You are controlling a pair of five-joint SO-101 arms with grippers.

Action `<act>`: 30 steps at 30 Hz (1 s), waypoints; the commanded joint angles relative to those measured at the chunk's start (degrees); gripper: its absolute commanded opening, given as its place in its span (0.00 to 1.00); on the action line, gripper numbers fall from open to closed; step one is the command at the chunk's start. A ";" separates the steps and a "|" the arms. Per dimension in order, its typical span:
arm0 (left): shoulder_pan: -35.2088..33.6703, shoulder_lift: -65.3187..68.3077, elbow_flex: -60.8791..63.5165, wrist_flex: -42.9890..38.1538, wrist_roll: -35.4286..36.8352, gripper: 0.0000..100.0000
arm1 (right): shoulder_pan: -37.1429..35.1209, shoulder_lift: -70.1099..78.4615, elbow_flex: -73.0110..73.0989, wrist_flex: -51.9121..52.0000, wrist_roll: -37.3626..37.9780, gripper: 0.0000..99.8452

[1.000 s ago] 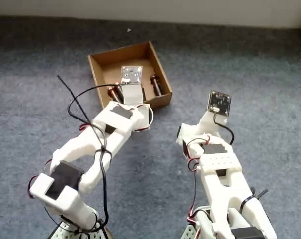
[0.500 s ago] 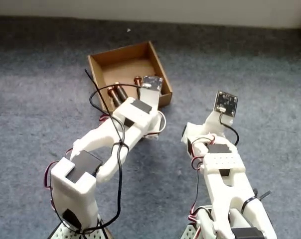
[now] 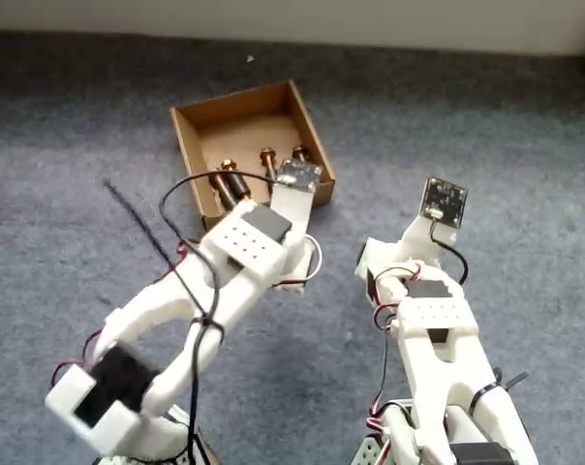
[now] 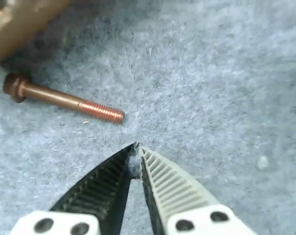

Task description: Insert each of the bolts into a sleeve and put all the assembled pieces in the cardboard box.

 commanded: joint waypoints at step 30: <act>-21.49 13.58 -10.15 -2.02 0.00 0.11 | 0.22 -1.98 -0.48 -1.10 0.53 0.01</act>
